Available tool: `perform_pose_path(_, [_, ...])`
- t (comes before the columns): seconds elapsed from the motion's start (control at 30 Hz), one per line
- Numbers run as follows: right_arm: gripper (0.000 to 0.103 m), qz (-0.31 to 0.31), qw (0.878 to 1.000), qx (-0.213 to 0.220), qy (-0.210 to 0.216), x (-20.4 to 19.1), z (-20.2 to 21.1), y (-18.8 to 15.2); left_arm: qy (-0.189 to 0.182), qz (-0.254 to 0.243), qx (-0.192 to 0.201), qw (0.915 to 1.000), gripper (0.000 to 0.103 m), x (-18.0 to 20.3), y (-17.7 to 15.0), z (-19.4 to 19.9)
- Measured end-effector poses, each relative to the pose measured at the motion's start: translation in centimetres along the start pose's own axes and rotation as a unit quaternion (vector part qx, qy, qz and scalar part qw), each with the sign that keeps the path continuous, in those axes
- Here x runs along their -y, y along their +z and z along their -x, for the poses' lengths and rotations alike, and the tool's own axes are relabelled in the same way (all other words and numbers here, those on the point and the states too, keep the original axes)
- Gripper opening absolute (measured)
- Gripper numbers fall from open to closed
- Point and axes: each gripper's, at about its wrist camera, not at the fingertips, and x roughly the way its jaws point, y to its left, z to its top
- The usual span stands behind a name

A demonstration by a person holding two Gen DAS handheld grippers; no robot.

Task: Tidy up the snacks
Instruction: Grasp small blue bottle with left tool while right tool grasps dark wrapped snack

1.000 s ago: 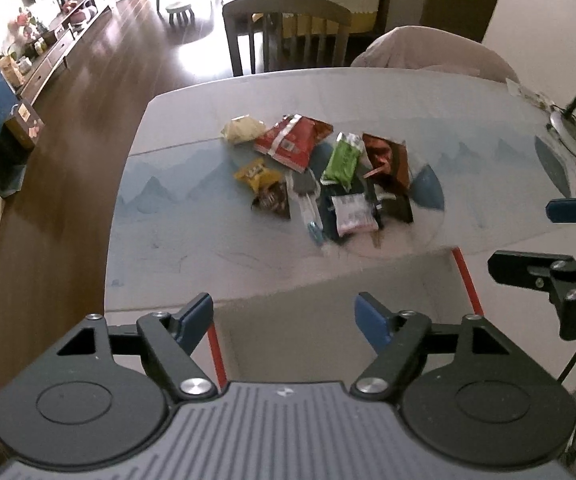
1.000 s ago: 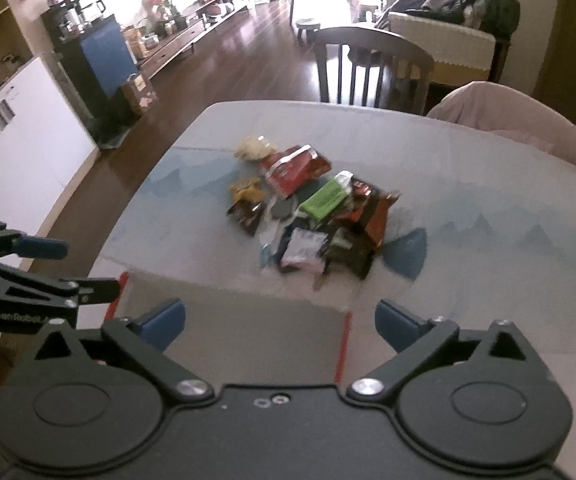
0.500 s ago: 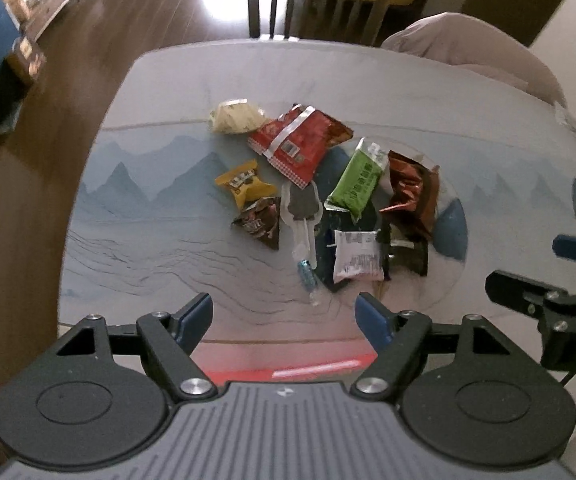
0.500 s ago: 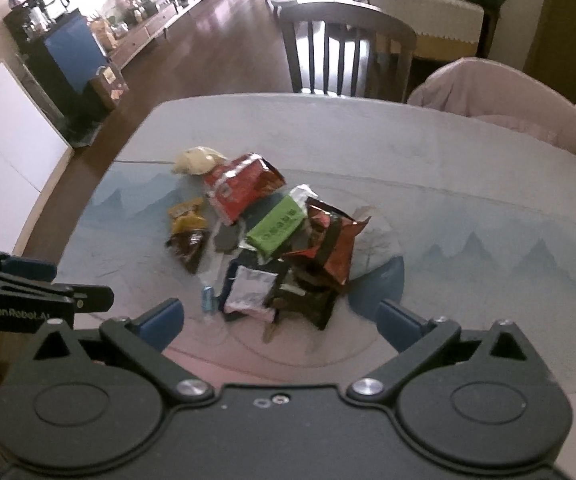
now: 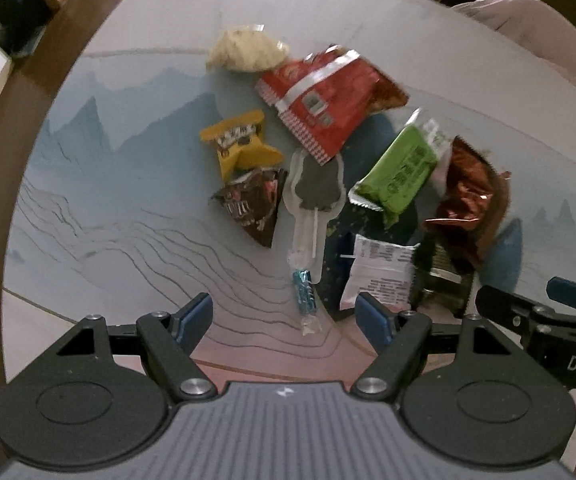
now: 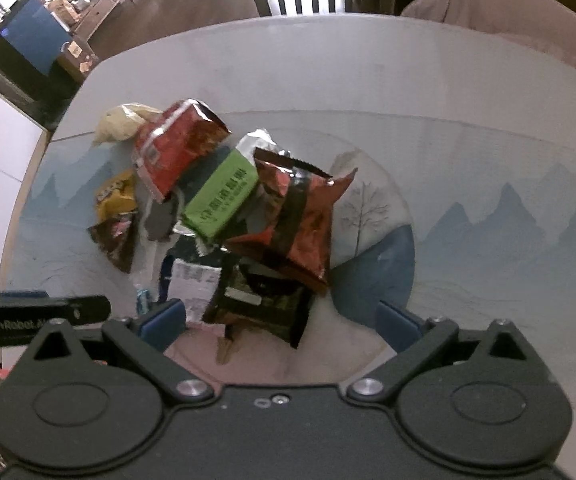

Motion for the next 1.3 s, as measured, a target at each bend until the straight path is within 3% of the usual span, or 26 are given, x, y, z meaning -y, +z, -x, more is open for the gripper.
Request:
perform_pose_path(0.13, [0.093,0.03,0.999,-0.012,0.016,-0.3,-1.4,0.3,0.003,0.016,-0.015,0.9997,0.077,0.0,0.2,-1.8])
perform_pose_path(0.3, [0.087,0.127,0.991,-0.031,0.038,-1.7,-2.4,0.1,0.002,0.035,-0.028,0.999,0.076,0.0,0.4,-3.3])
perform_pose_path(0.5, [0.075,0.239,0.97,-0.041,0.032,-3.3,-3.3,-0.4,-0.004,0.045,-0.039,0.9982,0.061,0.2,0.8,-4.5])
perform_pose_path(0.7, [0.064,0.339,0.939,-0.05,0.018,-4.6,-4.5,-0.9,-0.018,0.075,-0.057,0.9954,0.055,-0.5,1.3,-5.7])
perform_pose_path(0.8, [0.057,0.366,0.929,-0.055,0.011,-5.0,-5.0,-1.2,-0.022,0.083,-0.064,0.9943,0.05,-1.0,1.5,-6.3])
perform_pose_path(0.9, [0.055,0.376,0.925,-0.049,0.008,-5.1,-5.3,-1.5,-0.016,0.079,-0.069,0.9944,0.04,-1.1,1.6,-6.9])
perform_pose_path(1.13, [0.05,0.395,0.918,-0.041,0.005,-5.2,-5.5,-1.4,-0.01,0.066,-0.063,0.9958,0.031,-0.7,1.5,-7.3])
perform_pose_path(1.2, [0.05,0.404,0.914,-0.039,0.0,-5.4,-5.6,-1.6,-0.005,0.055,-0.057,0.9969,0.021,-0.1,1.4,-7.1])
perform_pose_path(1.3, [0.046,0.408,0.912,-0.037,-0.006,-5.5,-5.9,-1.7,0.005,0.044,-0.051,0.9977,0.015,0.7,1.4,-7.0])
